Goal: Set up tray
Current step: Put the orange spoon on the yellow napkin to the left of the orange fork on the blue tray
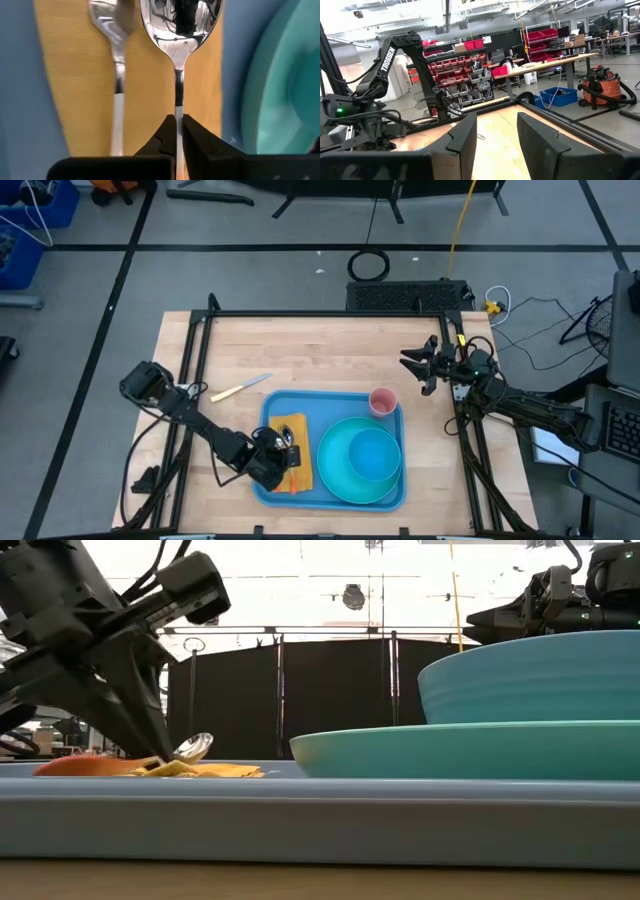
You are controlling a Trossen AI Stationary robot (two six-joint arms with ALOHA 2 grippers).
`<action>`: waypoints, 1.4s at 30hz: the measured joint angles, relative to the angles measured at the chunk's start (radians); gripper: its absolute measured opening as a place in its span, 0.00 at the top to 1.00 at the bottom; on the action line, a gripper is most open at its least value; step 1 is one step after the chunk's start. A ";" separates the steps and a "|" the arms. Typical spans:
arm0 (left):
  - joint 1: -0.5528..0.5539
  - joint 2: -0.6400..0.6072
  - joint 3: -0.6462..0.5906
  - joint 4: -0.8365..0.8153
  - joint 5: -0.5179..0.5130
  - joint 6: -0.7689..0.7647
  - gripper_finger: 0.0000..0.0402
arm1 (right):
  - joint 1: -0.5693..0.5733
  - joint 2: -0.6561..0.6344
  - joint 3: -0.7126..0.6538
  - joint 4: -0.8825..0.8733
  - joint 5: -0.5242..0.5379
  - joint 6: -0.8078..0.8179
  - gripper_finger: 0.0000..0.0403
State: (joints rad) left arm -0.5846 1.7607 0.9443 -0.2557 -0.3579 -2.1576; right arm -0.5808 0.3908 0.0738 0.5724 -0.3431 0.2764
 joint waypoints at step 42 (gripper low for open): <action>0.045 0.000 0.000 -0.001 0.069 0.091 0.76 | 0.000 0.000 0.000 0.000 0.000 0.034 0.68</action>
State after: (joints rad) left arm -0.5396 1.7603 0.9443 -0.2572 -0.2890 -2.0665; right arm -0.5808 0.3908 0.0738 0.5720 -0.3431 0.3099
